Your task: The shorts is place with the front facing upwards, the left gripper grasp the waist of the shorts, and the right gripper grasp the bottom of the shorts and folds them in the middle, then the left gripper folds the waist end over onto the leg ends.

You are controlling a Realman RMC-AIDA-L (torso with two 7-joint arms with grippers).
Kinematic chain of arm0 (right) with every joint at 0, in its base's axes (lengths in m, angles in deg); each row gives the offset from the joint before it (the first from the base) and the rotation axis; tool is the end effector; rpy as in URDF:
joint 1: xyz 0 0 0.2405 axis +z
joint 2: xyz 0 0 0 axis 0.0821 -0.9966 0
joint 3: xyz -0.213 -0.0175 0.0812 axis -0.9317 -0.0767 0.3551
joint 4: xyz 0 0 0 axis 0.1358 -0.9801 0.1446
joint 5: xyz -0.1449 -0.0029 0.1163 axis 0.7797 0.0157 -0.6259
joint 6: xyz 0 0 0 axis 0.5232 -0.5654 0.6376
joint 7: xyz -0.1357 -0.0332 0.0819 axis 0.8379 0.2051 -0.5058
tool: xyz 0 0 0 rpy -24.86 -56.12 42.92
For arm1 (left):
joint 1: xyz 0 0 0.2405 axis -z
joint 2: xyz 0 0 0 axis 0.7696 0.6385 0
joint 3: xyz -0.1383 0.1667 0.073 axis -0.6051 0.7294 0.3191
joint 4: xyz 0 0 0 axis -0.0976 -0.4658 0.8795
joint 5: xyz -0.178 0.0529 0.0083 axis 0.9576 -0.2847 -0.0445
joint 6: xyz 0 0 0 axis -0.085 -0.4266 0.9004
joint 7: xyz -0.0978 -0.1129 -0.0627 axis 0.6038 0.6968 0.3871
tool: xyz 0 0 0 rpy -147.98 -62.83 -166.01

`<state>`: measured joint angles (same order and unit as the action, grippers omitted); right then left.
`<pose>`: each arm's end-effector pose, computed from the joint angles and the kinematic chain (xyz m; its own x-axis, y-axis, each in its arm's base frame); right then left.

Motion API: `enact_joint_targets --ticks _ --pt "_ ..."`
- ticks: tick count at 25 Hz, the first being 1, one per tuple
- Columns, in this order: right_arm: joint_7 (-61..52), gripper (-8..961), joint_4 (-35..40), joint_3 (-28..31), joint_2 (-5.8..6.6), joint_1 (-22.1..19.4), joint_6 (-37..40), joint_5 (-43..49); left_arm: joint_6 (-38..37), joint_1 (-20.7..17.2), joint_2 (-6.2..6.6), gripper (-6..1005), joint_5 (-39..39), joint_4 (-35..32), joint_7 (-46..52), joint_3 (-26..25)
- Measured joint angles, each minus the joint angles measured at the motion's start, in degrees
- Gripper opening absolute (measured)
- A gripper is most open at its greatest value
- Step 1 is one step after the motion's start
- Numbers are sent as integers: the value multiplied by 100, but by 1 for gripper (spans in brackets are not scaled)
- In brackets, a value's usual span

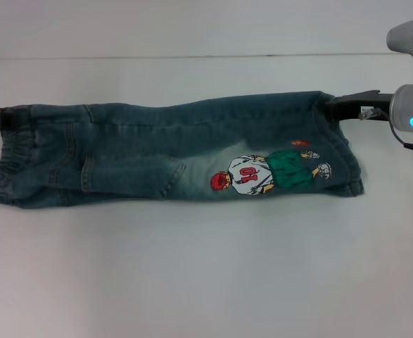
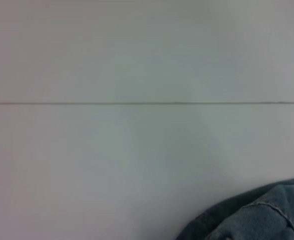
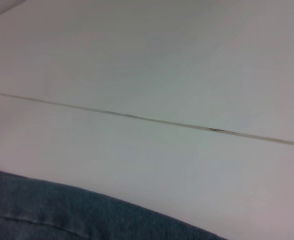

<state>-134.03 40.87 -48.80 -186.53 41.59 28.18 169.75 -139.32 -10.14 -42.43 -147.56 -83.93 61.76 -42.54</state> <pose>0.2495 0.4144 -0.0140 0.6572 -0.6113 -0.4408 -0.7438 -0.4315 -0.5105 -0.2873 0.3807 0.0839 0.4905 0.7642 0.4189 0.8370 -0.2793 -0.4705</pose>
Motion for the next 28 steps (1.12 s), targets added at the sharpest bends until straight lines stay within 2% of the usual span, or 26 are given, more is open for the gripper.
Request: enact_joint_targets --ticks 5,9,10,16,18,20,28 --pt "-34 28 -51 -8 0 27 10 -2 -38 11 50 60 -82 91 78 3" --pt "-120 30 -55 -29 0 47 8 -1 -61 6 41 61 -106 84 155 5" --pt "-127 31 -55 -33 0 50 7 -1 -63 3 37 95 -113 84 159 6" --pt "-145 230 -38 -5 0 13 15 -27 -70 -38 35 309 -136 82 239 8" --pt "-149 466 -28 8 0 -2 21 -32 -70 -57 35 403 -139 72 275 8" --pt "-177 541 -9 24 0 -20 25 -41 -74 -82 37 497 -155 38 322 7" --pt "-211 866 116 113 39 -99 311 -267 -302 -144 67 755 -221 -143 410 -29"
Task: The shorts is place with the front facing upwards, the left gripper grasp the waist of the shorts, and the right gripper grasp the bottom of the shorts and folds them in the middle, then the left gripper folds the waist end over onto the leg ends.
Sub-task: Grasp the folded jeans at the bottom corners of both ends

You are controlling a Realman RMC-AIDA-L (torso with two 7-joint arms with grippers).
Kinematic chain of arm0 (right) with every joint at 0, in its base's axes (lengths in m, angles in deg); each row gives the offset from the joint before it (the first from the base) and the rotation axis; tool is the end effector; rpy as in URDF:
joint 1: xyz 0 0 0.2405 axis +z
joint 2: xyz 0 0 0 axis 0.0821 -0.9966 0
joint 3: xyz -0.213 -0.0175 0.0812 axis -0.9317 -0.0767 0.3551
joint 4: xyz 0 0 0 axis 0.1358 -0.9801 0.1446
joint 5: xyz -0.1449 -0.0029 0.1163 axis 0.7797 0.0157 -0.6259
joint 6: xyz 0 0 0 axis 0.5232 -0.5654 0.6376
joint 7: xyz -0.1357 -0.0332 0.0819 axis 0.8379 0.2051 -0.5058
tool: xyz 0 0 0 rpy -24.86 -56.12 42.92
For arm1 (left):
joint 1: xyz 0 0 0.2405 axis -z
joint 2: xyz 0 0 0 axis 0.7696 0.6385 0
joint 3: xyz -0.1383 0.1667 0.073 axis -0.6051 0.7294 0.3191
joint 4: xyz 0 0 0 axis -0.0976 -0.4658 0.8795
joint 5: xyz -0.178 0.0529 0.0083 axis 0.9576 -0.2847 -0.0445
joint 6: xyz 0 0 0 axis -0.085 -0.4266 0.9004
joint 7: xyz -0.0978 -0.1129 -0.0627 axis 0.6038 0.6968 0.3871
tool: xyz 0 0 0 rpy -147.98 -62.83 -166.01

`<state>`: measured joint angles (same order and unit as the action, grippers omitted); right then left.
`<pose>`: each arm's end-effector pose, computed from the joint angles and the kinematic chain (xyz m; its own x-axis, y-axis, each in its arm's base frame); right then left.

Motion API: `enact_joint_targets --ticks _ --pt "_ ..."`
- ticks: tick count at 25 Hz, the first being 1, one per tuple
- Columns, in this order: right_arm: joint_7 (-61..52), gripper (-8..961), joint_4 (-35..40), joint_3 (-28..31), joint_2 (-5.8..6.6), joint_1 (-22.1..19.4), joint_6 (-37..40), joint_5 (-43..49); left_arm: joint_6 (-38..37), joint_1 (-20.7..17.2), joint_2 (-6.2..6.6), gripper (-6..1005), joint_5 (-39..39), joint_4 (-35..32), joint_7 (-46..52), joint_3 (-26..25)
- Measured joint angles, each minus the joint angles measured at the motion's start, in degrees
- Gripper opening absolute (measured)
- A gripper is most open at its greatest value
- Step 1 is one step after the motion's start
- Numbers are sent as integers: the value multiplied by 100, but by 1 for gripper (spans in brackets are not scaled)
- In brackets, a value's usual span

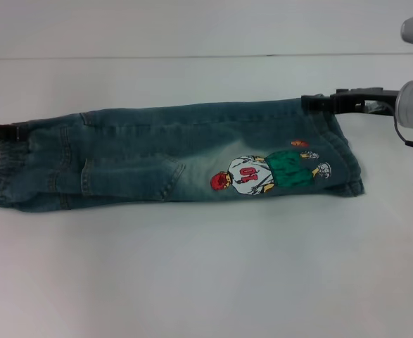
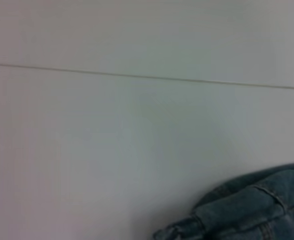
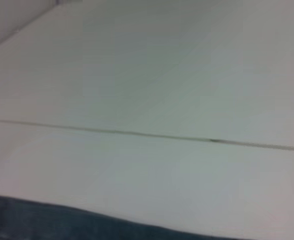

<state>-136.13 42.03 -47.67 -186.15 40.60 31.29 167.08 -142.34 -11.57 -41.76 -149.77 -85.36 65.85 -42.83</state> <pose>0.2469 0.4134 -0.0073 0.5946 -0.6223 -0.5091 -0.8007 -0.4011 -0.4450 -0.2985 0.3683 0.0904 0.4191 0.8091 0.4119 0.8642 -0.2164 -0.4542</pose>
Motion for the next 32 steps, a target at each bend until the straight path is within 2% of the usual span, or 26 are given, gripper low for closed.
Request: enact_joint_targets --ticks 1,2,4,6,8,9,13,17,21,25,32 --pt "0 910 53 3 9 -35 134 -74 -86 -4 10 783 12 -38 0 -6" --pt "-1 910 221 5 35 -128 540 -262 -249 -14 21 810 58 -115 -8 -18" --pt "0 909 321 5 51 -191 811 -355 -641 -58 43 864 236 -310 -70 -39" --pt "1 908 594 7 112 -355 1593 -635 -1044 -120 62 919 487 -455 -214 -47" --pt "39 907 751 8 195 -498 2313 -915 -1311 -152 76 921 658 -510 -354 -61" --pt "72 906 798 9 249 -571 2657 -1050 -1924 -220 94 921 1049 -574 -807 -137" --pt "387 904 862 11 525 -756 4412 -1415 -2837 -311 85 923 1631 -520 -1629 -282" --pt "713 900 867 -66 642 -835 5603 -1328 -3219 -338 65 923 1853 -388 -1953 -295" --pt "883 899 873 -103 648 -874 6131 -894 -3256 -339 63 922 1813 -271 -2042 -224" --pt "889 899 876 -108 602 -892 6279 -645 -3127 -355 57 922 1498 -229 -2057 -126" --pt "906 900 852 -115 564 -901 6190 -630 -2114 -359 77 921 -38 -403 -1714 -148"
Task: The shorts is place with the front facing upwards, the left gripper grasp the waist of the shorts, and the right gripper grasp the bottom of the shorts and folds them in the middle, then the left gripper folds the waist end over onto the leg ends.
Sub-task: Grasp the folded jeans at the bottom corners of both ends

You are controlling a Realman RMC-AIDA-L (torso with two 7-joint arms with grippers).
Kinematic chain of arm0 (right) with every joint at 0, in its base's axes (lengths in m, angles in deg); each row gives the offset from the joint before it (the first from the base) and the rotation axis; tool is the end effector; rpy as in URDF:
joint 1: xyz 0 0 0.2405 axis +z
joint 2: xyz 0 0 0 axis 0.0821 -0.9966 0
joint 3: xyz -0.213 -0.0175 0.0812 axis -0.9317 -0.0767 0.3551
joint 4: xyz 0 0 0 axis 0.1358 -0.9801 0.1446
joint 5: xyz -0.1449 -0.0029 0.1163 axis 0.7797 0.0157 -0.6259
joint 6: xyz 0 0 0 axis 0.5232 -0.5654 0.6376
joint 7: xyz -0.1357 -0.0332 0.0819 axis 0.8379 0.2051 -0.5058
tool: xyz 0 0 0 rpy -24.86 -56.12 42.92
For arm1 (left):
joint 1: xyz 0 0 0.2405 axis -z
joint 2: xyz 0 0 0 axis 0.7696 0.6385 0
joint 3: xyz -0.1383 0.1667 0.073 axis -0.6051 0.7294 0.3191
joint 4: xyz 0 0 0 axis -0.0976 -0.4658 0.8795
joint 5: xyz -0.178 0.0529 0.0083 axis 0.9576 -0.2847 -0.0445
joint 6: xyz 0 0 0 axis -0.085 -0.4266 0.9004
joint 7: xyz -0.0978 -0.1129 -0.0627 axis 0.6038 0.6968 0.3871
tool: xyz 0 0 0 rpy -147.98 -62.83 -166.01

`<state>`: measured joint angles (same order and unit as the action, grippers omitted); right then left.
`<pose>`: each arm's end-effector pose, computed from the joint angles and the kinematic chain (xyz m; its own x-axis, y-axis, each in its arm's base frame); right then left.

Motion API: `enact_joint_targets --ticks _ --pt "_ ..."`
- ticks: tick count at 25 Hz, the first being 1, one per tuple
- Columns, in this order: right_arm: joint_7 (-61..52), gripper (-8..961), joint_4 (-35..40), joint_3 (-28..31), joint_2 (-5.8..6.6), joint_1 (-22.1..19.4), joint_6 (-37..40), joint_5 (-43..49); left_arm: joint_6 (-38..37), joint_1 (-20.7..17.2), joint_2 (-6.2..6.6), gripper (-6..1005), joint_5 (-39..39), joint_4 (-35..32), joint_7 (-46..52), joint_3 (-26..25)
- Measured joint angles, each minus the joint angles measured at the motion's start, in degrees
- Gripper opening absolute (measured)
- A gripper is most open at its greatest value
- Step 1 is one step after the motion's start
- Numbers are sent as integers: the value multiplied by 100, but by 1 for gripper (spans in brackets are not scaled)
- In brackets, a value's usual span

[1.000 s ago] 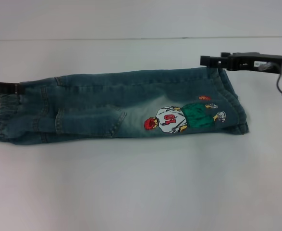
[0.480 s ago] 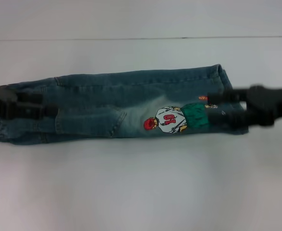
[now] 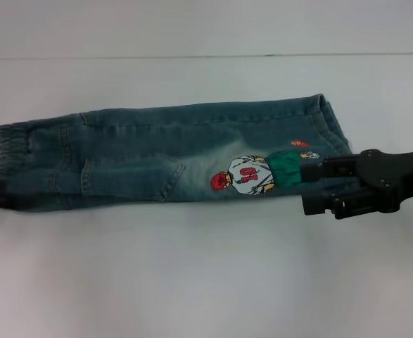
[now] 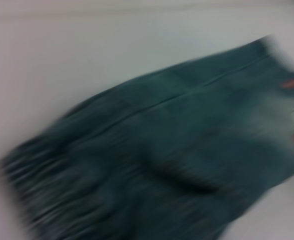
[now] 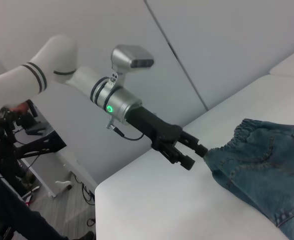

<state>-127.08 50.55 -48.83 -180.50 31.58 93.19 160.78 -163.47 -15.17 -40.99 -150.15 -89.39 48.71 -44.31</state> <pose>0.1967 0.2894 0.0294 0.7217 -0.5446 -0.4272 -0.5009 -0.8369 0.2207 -0.2928 0.3134 0.0850 0.5989 0.7826 0.1697 0.7834 -0.5286 -0.3268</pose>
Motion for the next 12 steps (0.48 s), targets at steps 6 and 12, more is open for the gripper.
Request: enact_joint_targets --ticks 6,12 --pt "13 899 -6 -46 -48 0 -100 2 631 -28 -14 921 -580 -150 110 18" --pt "15 898 -15 -69 -72 1 -141 2 1042 14 -94 920 -856 -46 196 170"
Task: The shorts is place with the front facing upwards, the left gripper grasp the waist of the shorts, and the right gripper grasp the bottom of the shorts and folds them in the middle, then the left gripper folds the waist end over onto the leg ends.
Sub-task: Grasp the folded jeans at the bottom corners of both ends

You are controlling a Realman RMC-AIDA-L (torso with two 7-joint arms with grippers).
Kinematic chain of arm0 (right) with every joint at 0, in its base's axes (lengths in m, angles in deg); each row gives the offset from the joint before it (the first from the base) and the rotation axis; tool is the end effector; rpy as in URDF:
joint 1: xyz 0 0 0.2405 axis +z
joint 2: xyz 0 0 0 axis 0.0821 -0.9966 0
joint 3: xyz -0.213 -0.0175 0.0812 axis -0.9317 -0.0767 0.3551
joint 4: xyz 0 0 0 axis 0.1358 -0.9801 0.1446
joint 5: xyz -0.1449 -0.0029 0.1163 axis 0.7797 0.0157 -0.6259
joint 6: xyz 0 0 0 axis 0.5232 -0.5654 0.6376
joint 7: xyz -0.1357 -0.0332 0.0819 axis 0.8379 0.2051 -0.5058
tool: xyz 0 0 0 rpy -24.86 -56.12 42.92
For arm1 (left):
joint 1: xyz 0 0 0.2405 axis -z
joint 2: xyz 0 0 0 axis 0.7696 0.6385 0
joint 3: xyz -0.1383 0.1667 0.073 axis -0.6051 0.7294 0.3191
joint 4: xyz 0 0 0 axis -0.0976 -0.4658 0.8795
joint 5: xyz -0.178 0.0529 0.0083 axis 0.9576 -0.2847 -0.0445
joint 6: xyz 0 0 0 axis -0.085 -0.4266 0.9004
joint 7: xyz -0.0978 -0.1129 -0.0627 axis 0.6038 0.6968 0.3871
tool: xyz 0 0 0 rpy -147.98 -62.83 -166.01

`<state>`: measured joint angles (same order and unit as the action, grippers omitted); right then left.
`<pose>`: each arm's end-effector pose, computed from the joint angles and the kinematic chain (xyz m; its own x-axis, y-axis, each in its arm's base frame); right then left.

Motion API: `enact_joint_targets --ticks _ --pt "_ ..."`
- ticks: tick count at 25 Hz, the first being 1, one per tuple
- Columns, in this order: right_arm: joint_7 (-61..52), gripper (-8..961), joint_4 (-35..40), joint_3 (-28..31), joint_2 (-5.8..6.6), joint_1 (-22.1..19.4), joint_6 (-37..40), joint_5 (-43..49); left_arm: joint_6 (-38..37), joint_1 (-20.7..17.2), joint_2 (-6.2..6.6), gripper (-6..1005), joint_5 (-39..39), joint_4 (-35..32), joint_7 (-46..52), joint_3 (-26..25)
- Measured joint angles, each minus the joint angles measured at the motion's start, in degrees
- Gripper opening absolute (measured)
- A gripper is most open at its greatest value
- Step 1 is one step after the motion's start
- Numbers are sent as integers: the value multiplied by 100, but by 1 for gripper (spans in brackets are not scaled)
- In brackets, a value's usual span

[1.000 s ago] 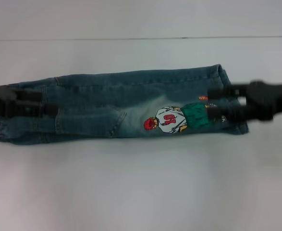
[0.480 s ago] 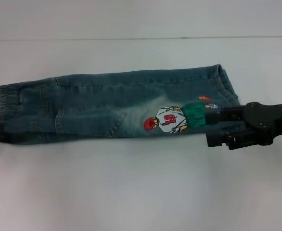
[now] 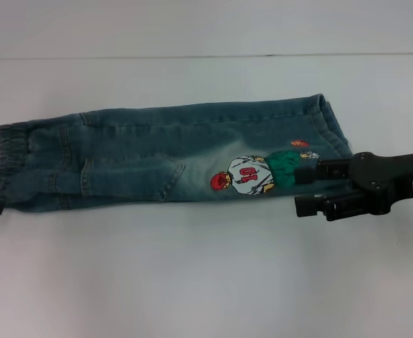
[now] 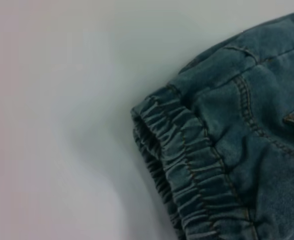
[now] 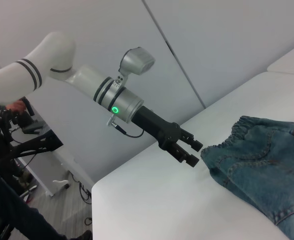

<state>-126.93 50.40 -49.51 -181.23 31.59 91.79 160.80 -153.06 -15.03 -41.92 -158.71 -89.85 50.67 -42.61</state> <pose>0.1965 0.2899 0.0229 0.7217 -0.5479 -0.4231 -0.5070 -0.8345 0.2158 -0.3228 0.3222 0.0913 0.5693 0.8167 0.0947 0.7296 -0.4487 -0.5161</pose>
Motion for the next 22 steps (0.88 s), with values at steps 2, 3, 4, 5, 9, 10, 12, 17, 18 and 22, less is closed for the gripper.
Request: enact_joint_targets --ticks 2,3,4,5,9,10,12,17,18,22 --pt "1 898 -9 0 -2 0 -41 0 69 6 -34 920 -1 31 7 81" --pt "1 898 -15 0 -3 0 -71 0 112 23 -45 920 -2 74 14 117" --pt "2 898 -19 0 -4 0 -93 0 144 40 -54 920 -3 114 19 143" --pt "4 898 -25 0 -6 0 -110 0 181 61 -58 920 -5 154 22 166" --pt "8 897 -29 -5 -13 0 -122 4 253 91 -81 887 -13 200 17 330" --pt "9 897 -29 -6 -13 -1 -122 5 264 93 -85 856 -13 201 24 368" --pt "10 897 -29 -7 -13 -6 -122 6 284 99 -89 793 -18 204 35 426" --pt "25 896 -29 -8 -16 -16 -133 8 287 99 -89 658 2 204 30 445" --pt "34 896 -29 -8 -21 -16 -133 11 278 98 -89 632 17 204 23 441" --pt "45 896 -29 -18 -36 -18 -134 19 265 96 -86 529 38 203 13 442"
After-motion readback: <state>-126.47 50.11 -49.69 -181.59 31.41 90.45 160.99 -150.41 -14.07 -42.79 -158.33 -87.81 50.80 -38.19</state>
